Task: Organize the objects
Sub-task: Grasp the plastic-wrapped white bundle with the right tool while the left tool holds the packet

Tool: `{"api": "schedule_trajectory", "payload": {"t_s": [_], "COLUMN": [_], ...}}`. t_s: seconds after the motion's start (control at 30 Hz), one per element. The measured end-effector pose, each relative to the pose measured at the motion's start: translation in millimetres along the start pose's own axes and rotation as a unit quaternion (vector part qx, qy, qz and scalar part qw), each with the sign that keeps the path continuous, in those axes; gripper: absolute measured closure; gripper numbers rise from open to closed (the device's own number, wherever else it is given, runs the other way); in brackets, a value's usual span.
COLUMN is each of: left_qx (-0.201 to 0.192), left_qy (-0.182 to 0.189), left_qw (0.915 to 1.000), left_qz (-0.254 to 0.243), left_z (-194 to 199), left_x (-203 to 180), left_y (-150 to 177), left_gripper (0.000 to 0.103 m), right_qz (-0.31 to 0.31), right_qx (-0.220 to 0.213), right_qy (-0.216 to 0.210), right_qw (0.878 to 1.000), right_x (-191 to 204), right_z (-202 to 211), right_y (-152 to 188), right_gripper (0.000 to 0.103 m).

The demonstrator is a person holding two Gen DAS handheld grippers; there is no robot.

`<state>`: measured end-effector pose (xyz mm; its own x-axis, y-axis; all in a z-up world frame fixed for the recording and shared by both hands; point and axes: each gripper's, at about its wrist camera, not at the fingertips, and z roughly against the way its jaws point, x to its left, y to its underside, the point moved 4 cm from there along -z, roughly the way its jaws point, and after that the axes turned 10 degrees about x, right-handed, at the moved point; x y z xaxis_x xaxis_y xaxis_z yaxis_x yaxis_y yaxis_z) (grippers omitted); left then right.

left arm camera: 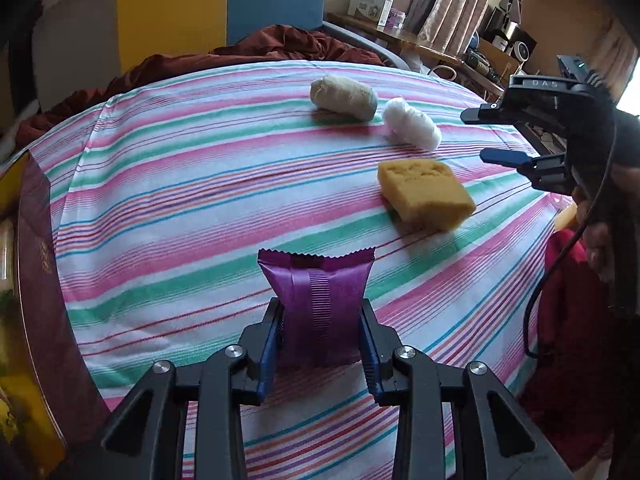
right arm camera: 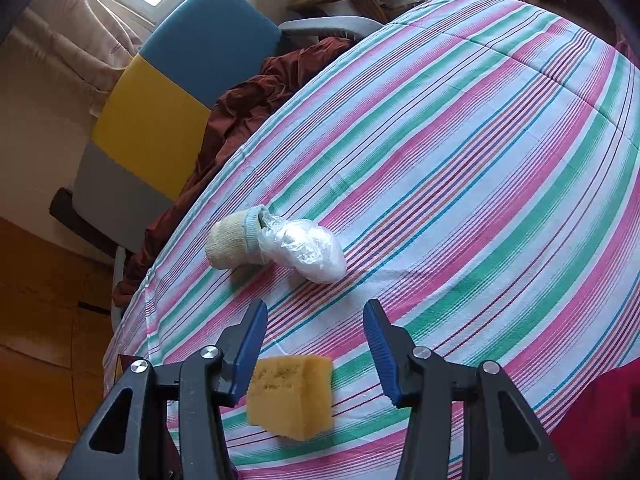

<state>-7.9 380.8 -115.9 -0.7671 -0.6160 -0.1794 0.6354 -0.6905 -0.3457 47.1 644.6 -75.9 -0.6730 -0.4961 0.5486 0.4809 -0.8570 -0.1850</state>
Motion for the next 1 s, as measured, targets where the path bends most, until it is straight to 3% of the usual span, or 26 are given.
{"api": "schedule_trajectory", "payload": {"t_s": [0.23, 0.63, 0.8, 1.0], "left_qx": [-0.02, -0.037, -0.04, -0.04], "left_qy": [-0.004, 0.027, 0.036, 0.044], "left_qw": [0.9998, 0.9988, 0.9984, 0.9979], "left_qz": [0.001, 0.018, 0.018, 0.023], "left_z": [-7, -8, -7, -7], "left_x": [5, 11, 14, 15], "left_y": [-14, -19, -17, -17], "left_gripper": [0.067, 0.067, 0.067, 0.067], "right_qz": [0.009, 0.039, 0.123, 0.196], "right_qx": [-0.003, 0.023, 0.022, 0.039], "right_qy": [0.018, 0.064, 0.122, 0.154], "right_qw": [1.0, 0.997, 0.985, 0.968], "right_x": [1, 10, 36, 59], "right_z": [-2, -14, -21, -46], "right_y": [0, 2, -17, -34], "right_gripper": [0.053, 0.053, 0.052, 0.051]}}
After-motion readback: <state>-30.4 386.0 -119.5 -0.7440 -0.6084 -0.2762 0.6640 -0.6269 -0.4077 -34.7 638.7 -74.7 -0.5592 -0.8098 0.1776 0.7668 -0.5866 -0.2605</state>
